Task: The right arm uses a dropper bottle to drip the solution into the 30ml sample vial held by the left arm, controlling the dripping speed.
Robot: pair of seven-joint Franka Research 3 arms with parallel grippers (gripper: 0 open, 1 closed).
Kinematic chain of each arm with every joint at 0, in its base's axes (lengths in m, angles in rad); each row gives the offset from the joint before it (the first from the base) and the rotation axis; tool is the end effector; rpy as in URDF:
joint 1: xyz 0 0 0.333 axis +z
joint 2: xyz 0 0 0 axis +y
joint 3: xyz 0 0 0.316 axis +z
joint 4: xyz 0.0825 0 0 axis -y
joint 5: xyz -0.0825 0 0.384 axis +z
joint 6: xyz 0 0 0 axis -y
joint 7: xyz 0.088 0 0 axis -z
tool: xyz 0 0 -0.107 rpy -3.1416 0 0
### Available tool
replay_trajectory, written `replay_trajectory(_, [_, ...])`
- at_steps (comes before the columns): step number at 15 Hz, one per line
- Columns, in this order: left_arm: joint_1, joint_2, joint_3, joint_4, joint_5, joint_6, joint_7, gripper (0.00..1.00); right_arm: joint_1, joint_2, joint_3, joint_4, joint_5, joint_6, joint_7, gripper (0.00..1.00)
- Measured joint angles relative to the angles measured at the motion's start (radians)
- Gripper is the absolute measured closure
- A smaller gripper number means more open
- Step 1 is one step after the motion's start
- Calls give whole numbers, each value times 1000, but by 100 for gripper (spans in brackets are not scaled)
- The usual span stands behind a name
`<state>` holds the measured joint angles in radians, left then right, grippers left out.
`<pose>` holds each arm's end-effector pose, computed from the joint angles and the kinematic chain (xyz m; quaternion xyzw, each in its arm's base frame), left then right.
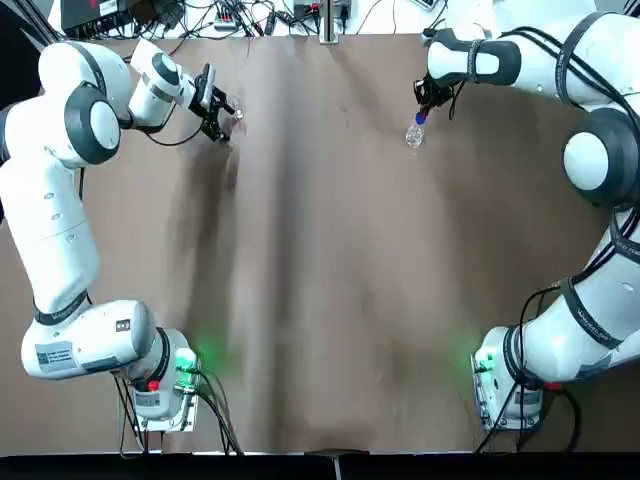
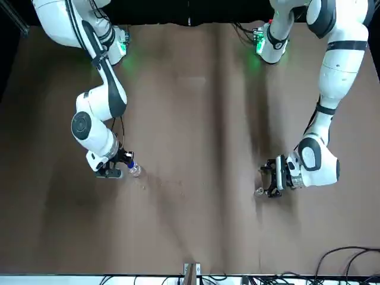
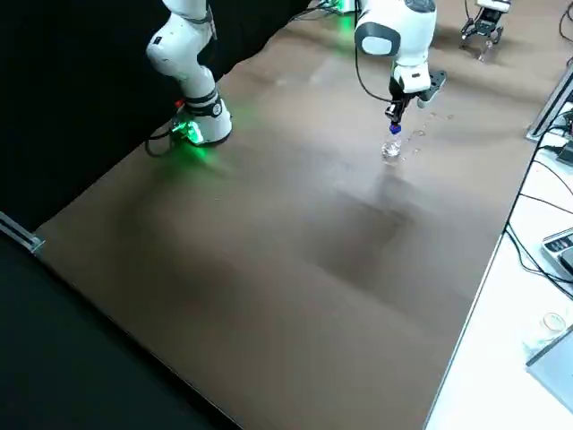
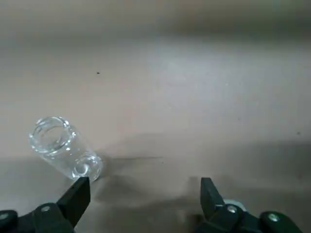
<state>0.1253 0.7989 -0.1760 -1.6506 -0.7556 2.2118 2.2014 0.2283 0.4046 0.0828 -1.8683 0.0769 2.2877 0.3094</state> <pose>0.6615 -0.0458 0.1419 0.6296 -0.6946 0.2354 0.2565 0.6062 0.1934 0.3012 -0.9986 0.0276 0.0065 0.0456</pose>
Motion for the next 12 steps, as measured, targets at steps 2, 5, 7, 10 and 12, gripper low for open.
replay_trajectory(2, [-5, 0, -1, 1, 0, 18, 8, 0, 0, 0, 0, 4, 0, 0, 0, 87])
replay_trajectory(5, [-9, -1, -1, 3, 0, 59, 18, 0, 0, 0, -1, 7, -1, 0, 0, 89])
replay_trajectory(7, [-16, -1, -2, 13, -22, 79, 18, 0, 0, 0, -1, 7, -1, -1, 0, 94])
replay_trajectory(10, [-35, -1, -3, 28, -73, 86, 17, 0, 0, 0, -1, 7, -2, -2, 12, 95])
replay_trajectory(12, [-45, 1, -2, 29, -116, 86, 17, 0, 0, 0, -1, 7, -4, -2, 21, 95])
